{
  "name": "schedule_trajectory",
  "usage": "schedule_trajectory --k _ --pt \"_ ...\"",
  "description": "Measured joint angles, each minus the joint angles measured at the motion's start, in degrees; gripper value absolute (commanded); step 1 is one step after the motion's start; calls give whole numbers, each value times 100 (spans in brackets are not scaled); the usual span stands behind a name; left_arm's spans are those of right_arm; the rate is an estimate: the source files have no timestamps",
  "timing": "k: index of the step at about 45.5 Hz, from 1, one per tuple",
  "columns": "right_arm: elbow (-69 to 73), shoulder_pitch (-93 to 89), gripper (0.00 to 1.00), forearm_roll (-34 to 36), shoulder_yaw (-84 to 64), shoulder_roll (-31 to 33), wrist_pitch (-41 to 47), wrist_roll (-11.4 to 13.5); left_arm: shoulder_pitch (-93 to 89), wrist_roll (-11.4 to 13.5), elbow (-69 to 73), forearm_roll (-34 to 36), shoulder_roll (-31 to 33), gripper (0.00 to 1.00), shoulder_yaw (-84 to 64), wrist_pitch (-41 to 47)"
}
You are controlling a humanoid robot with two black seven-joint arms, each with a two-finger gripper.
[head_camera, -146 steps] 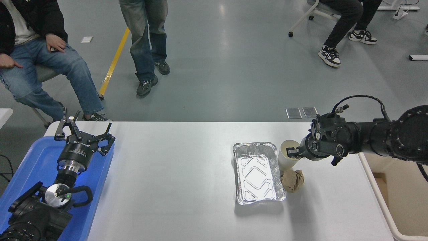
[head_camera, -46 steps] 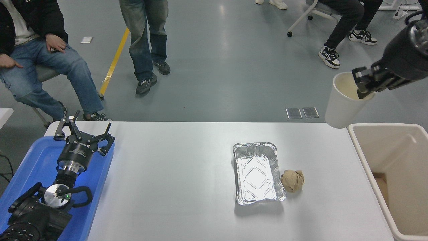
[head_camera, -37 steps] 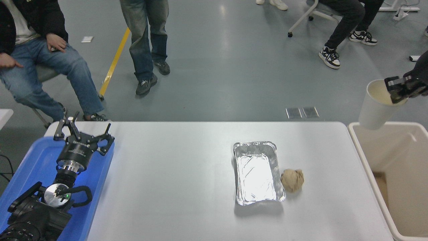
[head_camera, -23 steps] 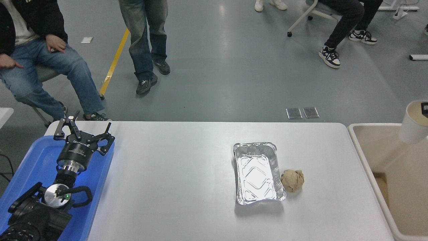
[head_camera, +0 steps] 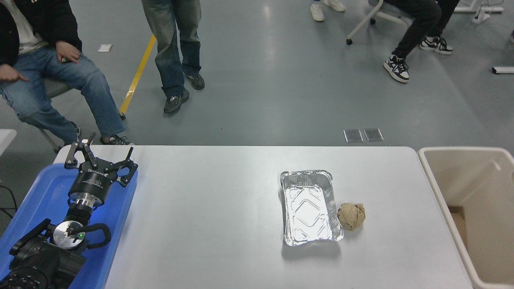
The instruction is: Pick up paper cup place in dustbin
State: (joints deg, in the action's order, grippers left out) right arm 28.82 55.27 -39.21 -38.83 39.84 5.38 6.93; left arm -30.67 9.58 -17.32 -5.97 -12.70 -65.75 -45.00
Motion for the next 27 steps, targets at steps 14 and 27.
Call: schedule_trajectory --k 14,27 --pt "-681 -1073 0 415 400 -803 -518 5 -1 0 0 0 2 99 -1 0" --pt "-827 -1301 100 582 536 -1040 -667 2 -3 0 0 0 3 99 -1 0"
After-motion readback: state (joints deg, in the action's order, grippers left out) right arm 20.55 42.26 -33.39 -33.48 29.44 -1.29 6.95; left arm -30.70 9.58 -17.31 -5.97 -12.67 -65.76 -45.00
